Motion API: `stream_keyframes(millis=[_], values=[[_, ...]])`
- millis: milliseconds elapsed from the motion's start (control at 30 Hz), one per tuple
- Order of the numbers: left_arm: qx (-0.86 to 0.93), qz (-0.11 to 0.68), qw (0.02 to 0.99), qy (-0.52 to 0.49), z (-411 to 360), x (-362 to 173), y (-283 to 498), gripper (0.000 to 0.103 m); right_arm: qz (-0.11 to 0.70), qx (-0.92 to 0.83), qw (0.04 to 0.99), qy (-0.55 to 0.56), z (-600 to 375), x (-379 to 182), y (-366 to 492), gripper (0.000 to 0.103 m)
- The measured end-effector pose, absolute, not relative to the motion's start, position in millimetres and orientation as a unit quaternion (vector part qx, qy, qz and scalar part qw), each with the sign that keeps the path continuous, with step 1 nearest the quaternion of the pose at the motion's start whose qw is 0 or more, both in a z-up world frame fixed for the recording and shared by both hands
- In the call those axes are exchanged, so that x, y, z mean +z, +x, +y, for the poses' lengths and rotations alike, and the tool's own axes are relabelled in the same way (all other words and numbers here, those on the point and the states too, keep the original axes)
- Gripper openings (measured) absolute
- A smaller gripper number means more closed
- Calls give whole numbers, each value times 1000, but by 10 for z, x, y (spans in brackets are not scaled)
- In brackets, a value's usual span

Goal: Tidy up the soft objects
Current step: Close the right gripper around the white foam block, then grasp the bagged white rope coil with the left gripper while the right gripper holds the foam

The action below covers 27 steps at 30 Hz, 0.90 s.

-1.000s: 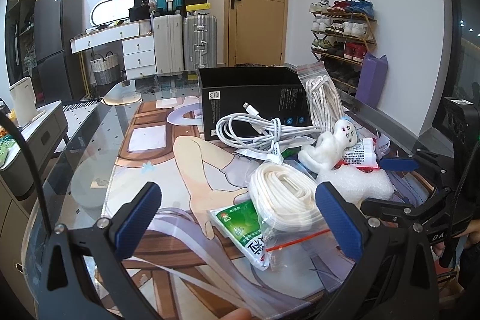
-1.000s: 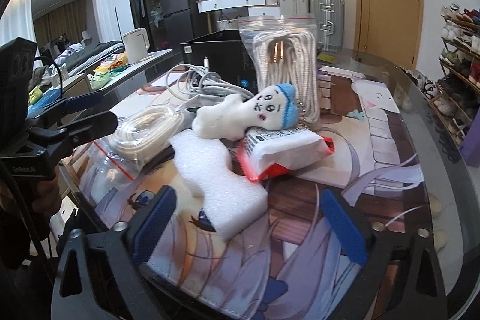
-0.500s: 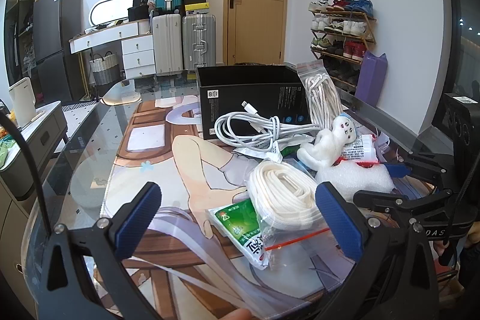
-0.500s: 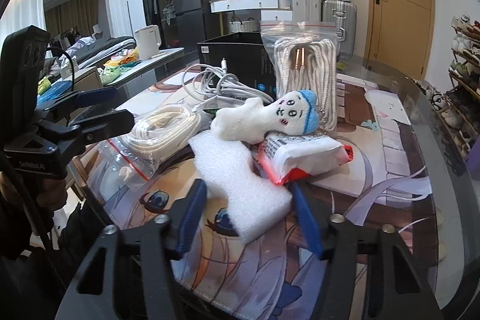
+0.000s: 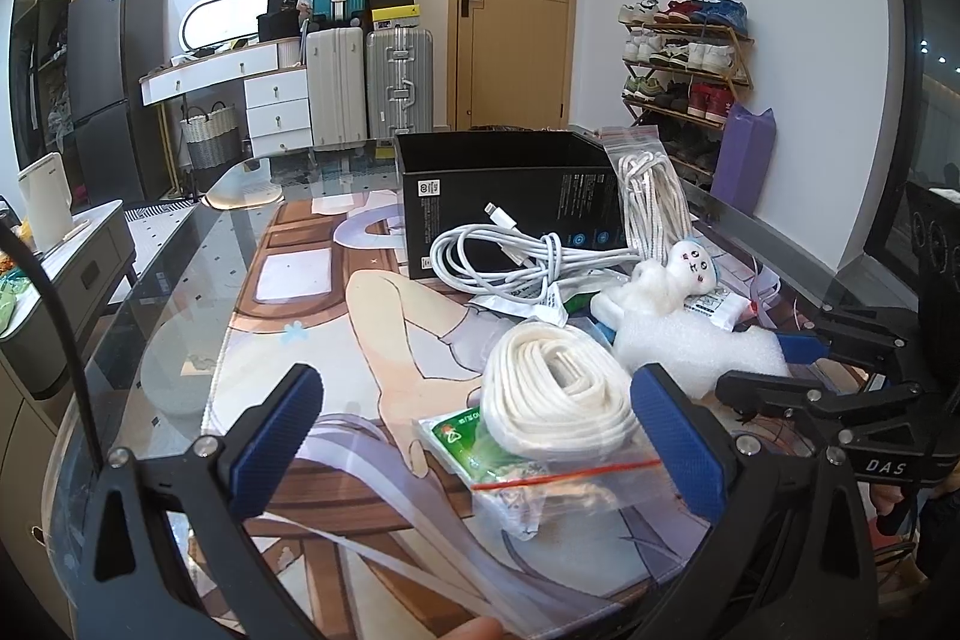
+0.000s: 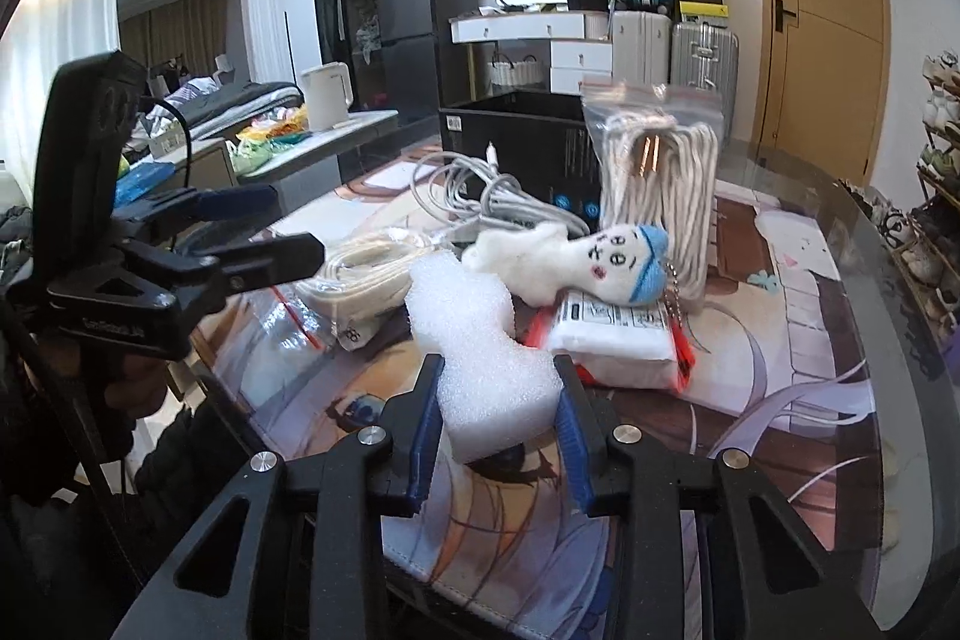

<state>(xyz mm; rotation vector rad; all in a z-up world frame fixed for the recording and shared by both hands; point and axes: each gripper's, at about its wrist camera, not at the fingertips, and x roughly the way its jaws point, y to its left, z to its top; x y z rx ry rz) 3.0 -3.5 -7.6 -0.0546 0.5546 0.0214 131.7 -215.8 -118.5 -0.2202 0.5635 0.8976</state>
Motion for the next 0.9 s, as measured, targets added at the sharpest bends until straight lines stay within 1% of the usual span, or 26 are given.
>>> stream_keyframes(millis=[233,667,900], values=[[7,278,960,-28,-34,-92,27,103,237,427,869,-77,-2261,-1063,1282,35],[2,310,951,-1,-186,-135,200,103,228,403,884,-59,-2383,-1015,1348,35],[-6,324,946,-15,-184,-124,222,103,225,400,887,-54,-2397,-997,1361,35]])
